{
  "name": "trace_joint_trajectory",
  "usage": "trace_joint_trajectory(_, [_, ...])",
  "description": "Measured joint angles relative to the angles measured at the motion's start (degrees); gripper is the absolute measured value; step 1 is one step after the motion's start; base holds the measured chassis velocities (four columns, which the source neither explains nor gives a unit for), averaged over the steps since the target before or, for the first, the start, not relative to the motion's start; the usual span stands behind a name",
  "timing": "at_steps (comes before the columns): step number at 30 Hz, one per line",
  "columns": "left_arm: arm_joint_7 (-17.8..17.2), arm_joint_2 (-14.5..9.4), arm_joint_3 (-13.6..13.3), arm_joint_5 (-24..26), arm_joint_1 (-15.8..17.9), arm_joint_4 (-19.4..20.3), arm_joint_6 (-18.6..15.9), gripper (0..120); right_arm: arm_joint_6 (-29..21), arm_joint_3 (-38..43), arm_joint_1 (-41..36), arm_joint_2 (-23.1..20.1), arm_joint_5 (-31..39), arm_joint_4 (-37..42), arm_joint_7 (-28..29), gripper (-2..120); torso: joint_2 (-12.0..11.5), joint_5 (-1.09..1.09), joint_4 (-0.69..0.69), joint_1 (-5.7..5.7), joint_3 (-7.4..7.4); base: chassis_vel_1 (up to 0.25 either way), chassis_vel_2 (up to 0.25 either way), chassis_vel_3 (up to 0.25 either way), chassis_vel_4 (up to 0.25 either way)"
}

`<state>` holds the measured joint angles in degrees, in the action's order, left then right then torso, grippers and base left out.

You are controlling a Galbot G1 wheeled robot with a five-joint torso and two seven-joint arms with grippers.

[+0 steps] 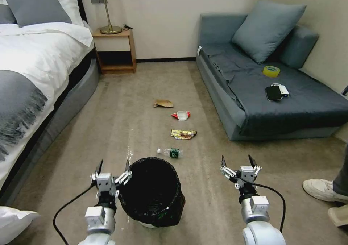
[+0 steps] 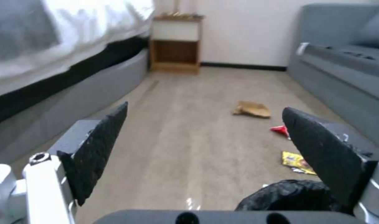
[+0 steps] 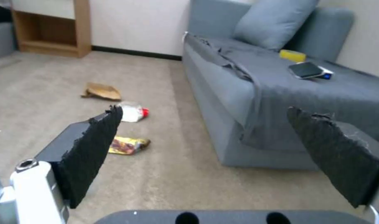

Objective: Pick up the trash bin, then pick up the garbage on the floor and place it into the trash bin.

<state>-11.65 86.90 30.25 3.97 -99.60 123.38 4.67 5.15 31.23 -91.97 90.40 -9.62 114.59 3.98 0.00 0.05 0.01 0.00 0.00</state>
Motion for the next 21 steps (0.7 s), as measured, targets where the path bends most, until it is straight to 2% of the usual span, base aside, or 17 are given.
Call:
trace_joint_trajectory(1, [-1.38, -0.04, 0.07, 0.94, -0.7, 2.13, -3.77, 100, 1.4, -0.09, -0.77, 1.13, -2.17, 0.01, 0.94, 100, 0.0, -0.07, -0.02, 0.0, -0.01, 0.0, 0.0, 0.0, 0.0])
trace_joint_trajectory(2, [-2.05, -0.06, 0.27, 1.78, -0.91, 3.44, -7.29, 100, 2.04, -0.23, -1.11, 1.63, -3.18, 0.02, 1.34, 100, 0.0, -0.05, -0.01, 0.0, 0.0, 0.0, 0.0, 0.0, 0.0])
trace_joint_trajectory(3, [-2.05, -0.06, 0.27, 1.78, -0.91, 3.44, -7.29, 100, 2.04, -0.23, -1.11, 1.63, -3.18, 0.02, 1.34, 100, 0.0, -0.05, -0.01, 0.0, 0.0, 0.0, 0.0, 0.0, 0.0])
trace_joint_trajectory(4, [-2.35, -0.14, 0.59, 2.94, -0.79, 4.7, -11.05, 100, 2.39, -0.23, -1.25, 1.83, -3.7, 0.04, 1.58, 100, 0.0, -0.06, -0.01, -0.01, 0.0, 0.0, 0.0, 0.0, 0.0])
trace_joint_trajectory(5, [-2.37, -0.23, 0.78, 3.7, -0.42, 5.16, -12.97, 100, 2.46, -0.23, -1.25, 1.88, -3.81, 0.05, 1.63, 100, 0.0, -0.08, -0.01, 0.0, 0.0, 0.0, 0.0, 0.0, 0.0])
trace_joint_trajectory(6, [-2.37, -0.23, 0.78, 3.7, -0.42, 5.16, -12.97, 100, 2.46, -0.23, -1.25, 1.88, -3.81, 0.05, 1.63, 100, 0.0, -0.08, -0.01, 0.0, 0.0, 0.0, 0.0, 0.0, 0.0])
trace_joint_trajectory(8, [-1.33, -0.81, 1.7, 4.46, 0.97, 5.6, -17.19, 100, 2.49, -0.23, -1.27, 1.9, -3.86, 0.06, 1.66, 100, 0.0, -0.06, -0.01, 0.0, 0.0, 0.0, 0.0, 0.0, 0.0])
trace_joint_trajectory(11, [-0.25, -1.53, 2.05, 4.63, 1.86, 5.75, -19.92, 100, 2.24, -0.81, -1.37, 1.89, -3.22, 0.49, 1.25, 100, 0.0, -0.06, -0.02, 0.0, 0.0, 0.0, 0.0, 0.0, 0.0])
trace_joint_trajectory(13, [0.91, -2.96, 2.09, 5.45, 2.74, 5.95, -23.71, 100, 1.38, -2.18, -1.45, 1.88, -1.65, 1.6, 0.03, 100, 0.0, -0.06, 0.0, 0.0, 0.0, 0.0, 0.0, 0.0, 0.0])
trace_joint_trajectory(15, [1.51, -4.43, 1.92, 6.42, 3.65, 5.85, -26.73, 100, -1.49, -2.71, -1.68, 1.84, 0.67, 2.93, -0.14, 100, 0.0, -0.05, -0.01, 0.0, 0.0, 0.0, 0.0, 0.0, 0.0])
trace_joint_trajectory(16, [1.51, -4.43, 1.92, 6.42, 3.65, 5.85, -26.73, 100, -1.49, -2.71, -1.68, 1.84, 0.67, 2.93, -0.14, 100, 0.0, -0.05, -0.01, 0.0, 0.0, 0.0, 0.0, 0.0, 0.0])
trace_joint_trajectory(20, [0.09, -6.76, 1.21, 10.19, 5.57, 4.55, -33.49, 100, -9.99, -2.75, -1.48, 1.81, 5.91, 5.8, 0.68, 100, 0.0, -0.05, -0.02, 0.0, 0.0, 0.0, 0.0, 0.0, 0.0])
trace_joint_trajectory(21, [0.09, -6.76, 1.21, 10.19, 5.57, 4.55, -33.49, 100, -9.99, -2.75, -1.48, 1.81, 5.91, 5.8, 0.68, 100, 0.0, -0.05, -0.02, 0.0, 0.0, 0.0, 0.0, 0.0, 0.0])
